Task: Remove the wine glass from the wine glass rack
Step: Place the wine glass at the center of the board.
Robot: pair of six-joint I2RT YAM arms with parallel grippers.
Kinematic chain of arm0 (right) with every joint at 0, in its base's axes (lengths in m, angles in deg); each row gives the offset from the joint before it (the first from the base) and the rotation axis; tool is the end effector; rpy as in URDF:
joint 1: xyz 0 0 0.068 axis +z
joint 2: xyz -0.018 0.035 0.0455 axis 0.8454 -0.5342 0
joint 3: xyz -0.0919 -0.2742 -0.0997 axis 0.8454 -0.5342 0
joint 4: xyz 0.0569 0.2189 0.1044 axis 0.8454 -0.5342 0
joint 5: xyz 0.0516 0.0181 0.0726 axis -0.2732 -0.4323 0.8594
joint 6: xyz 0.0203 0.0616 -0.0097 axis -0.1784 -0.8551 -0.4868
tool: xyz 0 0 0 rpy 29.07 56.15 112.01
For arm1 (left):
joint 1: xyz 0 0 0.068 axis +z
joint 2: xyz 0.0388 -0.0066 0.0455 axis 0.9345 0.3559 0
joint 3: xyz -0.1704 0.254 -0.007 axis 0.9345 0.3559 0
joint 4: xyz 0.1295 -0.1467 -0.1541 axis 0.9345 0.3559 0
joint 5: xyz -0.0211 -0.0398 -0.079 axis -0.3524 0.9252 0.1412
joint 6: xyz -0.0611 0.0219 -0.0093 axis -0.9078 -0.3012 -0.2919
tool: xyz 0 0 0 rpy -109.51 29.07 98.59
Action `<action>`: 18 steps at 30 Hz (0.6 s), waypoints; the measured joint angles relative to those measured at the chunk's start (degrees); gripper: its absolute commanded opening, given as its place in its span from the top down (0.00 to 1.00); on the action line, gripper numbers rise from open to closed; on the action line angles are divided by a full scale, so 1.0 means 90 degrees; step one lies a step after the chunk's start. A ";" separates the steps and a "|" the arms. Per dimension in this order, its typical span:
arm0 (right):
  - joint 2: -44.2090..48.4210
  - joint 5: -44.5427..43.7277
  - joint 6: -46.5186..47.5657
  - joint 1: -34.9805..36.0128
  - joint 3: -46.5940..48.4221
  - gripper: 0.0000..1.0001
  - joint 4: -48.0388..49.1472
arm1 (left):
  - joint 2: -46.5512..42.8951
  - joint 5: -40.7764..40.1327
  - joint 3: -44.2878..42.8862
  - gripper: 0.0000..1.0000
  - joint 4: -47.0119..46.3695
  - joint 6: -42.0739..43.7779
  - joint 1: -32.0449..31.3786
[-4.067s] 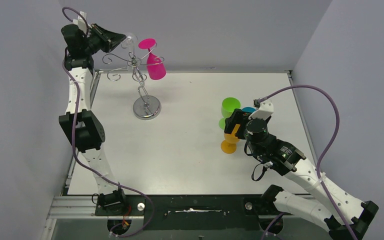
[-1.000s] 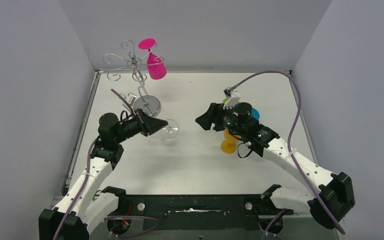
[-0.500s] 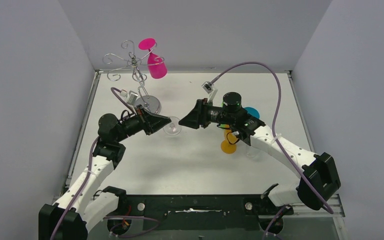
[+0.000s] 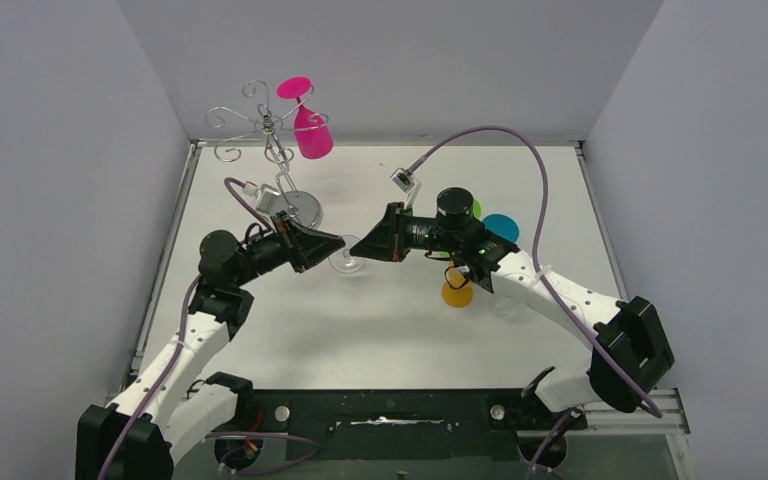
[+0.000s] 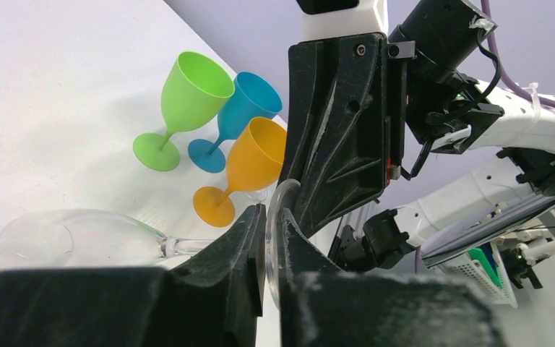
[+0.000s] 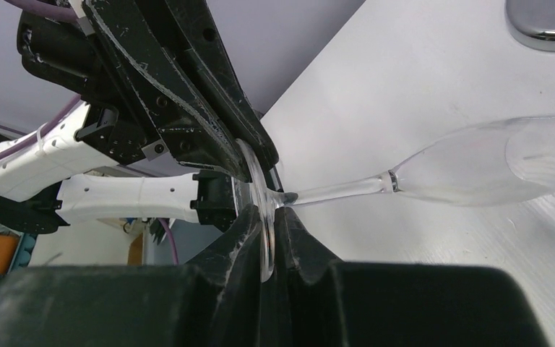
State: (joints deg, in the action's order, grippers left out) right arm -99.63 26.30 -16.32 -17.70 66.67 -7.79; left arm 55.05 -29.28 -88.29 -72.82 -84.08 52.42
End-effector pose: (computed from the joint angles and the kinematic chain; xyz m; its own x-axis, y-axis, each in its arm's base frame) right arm 0.2186 0.2304 0.3582 -0.7884 -0.0026 -0.6152 -0.6080 0.1561 0.7785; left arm 0.1731 -0.0892 0.3407 -0.5169 -0.3802 -0.7670 0.7028 0.3231 -0.6338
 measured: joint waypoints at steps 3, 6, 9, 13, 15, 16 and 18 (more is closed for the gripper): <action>0.0041 -0.0095 -0.0007 0.0002 -0.0102 1.00 0.0090 | -0.0007 -0.0022 0.0000 0.76 0.0097 0.0095 -0.0007; 0.0185 -0.0357 0.0029 0.0046 -0.0265 1.00 0.0041 | -0.0036 -0.0063 -0.0061 0.68 0.0556 0.0316 -0.0015; 0.0299 -0.0573 0.0083 0.0044 -0.0362 1.00 0.0015 | -0.0073 -0.0104 -0.0202 0.63 0.1258 0.0568 -0.0015; 0.0454 -0.0716 0.0194 0.0044 -0.0427 1.00 0.0012 | -0.0075 0.0114 -0.0221 0.59 0.1472 0.0520 -0.0015; 0.0532 -0.0736 0.0226 0.0041 -0.0447 1.00 0.0022 | -0.0032 0.0284 -0.0221 0.59 0.1265 0.0338 -0.0015; 0.0554 -0.0733 0.0233 0.0041 -0.0447 1.00 0.0036 | 0.0022 0.0376 -0.0221 0.60 0.1115 0.0226 -0.0022; 0.0583 -0.0731 0.0257 0.0044 -0.0447 1.00 0.0044 | 0.0180 0.0520 -0.0233 0.60 0.0862 0.0051 -0.0056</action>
State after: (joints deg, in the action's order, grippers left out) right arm -94.38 19.73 -14.00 -17.31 62.65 -7.40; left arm 56.66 -24.60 -90.38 -65.06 -83.62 51.91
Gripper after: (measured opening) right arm 0.076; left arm 0.404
